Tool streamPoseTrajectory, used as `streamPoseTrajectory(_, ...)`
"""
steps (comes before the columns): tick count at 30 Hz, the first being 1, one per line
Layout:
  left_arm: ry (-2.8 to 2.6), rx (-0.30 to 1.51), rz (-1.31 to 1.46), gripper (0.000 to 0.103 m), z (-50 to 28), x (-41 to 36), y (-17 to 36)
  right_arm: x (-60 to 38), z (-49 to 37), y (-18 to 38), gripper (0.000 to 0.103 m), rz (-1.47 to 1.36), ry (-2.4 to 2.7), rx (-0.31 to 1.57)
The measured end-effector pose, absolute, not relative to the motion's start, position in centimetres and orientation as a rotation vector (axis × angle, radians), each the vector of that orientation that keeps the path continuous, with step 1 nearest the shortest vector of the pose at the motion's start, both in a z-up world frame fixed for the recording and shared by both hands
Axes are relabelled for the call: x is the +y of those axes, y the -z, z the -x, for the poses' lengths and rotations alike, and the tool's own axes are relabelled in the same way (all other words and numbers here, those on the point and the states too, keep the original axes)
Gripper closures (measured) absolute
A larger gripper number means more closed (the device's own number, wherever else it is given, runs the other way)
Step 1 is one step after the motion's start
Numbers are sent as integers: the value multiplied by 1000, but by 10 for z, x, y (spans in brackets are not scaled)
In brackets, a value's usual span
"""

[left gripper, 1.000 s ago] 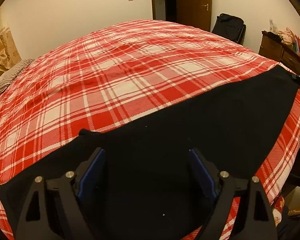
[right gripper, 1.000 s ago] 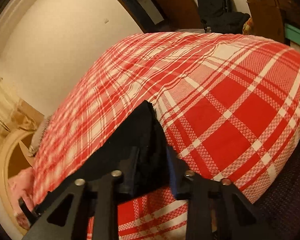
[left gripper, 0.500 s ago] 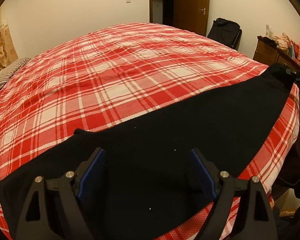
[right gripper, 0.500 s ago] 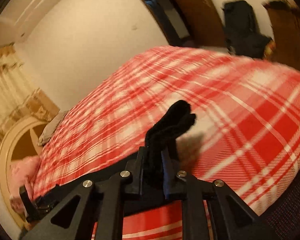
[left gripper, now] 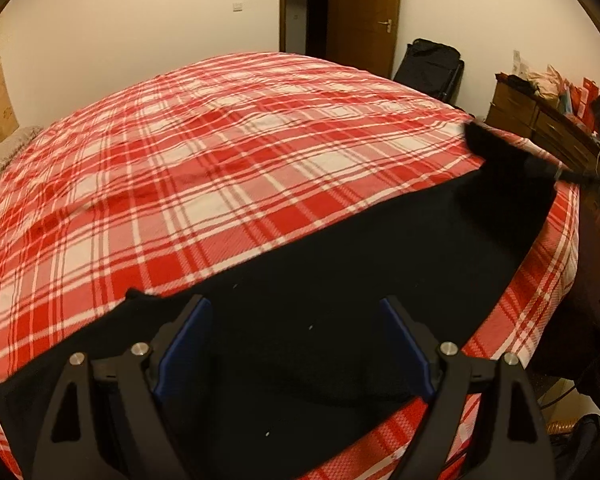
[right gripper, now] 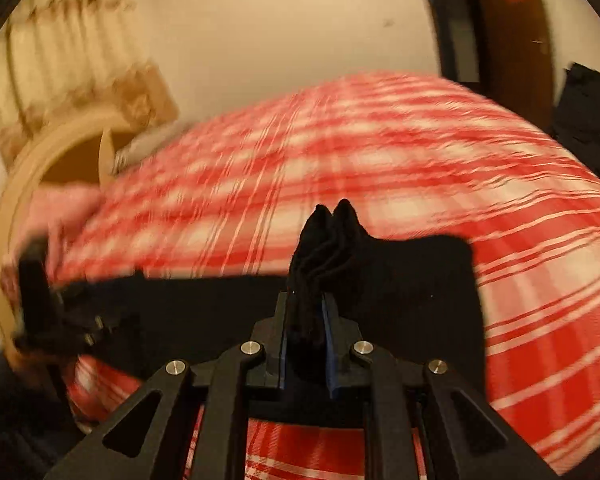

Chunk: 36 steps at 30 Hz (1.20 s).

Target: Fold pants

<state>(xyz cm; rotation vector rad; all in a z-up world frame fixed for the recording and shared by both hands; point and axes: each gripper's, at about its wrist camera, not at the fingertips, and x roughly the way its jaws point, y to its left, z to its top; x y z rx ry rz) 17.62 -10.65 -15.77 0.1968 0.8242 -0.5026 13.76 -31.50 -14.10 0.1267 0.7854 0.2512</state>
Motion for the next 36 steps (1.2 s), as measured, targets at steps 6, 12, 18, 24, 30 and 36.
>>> streamPoseTrajectory(6, 553, 822, -217, 15, -181, -131, 152, -297, -144, 188, 85, -28, -267, 916)
streamPoseTrajectory(12, 633, 814, -220, 15, -184, -168, 145, -315, -120, 165, 50, -75, -374, 865)
streamPoseTrajectory(18, 716, 861, -209, 15, -182, -209, 154, -360, -100, 147, 50, -139, -304, 722)
streamPoseTrajectory(24, 759, 905, -210, 23, -186, -245, 165, -400, -99, 143, 49, -249, -147, 612)
streamPoseTrajectory(30, 782, 946, -161, 41, -194, -265, 174, -408, -97, 143, 49, -282, -101, 591)
streamPoseTrajectory(36, 805, 968, -168, 60, -192, -277, 181, -400, -98, 147, 48, -272, -108, 603)
